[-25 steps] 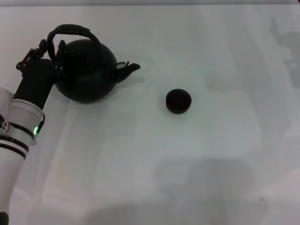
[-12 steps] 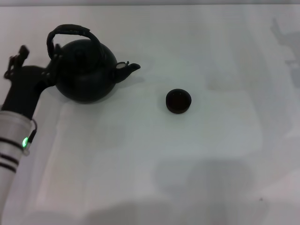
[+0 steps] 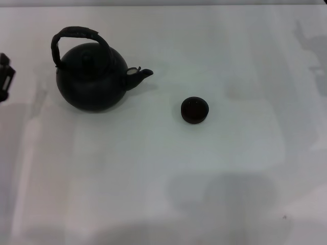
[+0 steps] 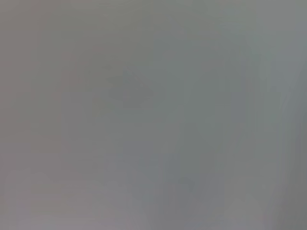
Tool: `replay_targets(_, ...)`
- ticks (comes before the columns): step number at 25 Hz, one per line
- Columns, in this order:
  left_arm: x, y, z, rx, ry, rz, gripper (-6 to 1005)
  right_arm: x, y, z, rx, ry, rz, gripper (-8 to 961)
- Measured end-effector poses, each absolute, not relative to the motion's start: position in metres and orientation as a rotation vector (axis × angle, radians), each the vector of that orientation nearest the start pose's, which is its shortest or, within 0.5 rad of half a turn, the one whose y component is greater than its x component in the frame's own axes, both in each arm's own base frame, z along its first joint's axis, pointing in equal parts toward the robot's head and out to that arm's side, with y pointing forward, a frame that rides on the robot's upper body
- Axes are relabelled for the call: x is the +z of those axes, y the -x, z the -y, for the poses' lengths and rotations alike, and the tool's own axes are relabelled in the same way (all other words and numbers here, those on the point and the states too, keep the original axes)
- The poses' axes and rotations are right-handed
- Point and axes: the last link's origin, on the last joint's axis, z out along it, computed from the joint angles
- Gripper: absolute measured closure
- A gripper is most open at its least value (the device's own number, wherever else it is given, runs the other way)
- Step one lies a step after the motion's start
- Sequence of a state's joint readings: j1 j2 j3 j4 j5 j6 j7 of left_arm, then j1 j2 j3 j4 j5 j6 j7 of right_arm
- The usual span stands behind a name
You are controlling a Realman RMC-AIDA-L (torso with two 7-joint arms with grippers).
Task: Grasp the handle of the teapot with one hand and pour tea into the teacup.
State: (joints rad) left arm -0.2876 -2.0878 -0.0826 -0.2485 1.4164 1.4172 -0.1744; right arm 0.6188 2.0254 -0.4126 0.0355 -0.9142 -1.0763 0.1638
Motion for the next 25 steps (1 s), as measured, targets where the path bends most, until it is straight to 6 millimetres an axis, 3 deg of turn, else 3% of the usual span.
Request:
replay_targets(7,-0.005,0.36,-0.265,-0.776,1.336,0.671,109,0.023,-0.336,-0.378,0.639,1.542,-0.593,78)
replay_targets(25,-0.005,0.35,-0.279,-0.808,1.333,0.661,108,0.015,-0.346,-0.373,0.637,1.533,-0.707,78)
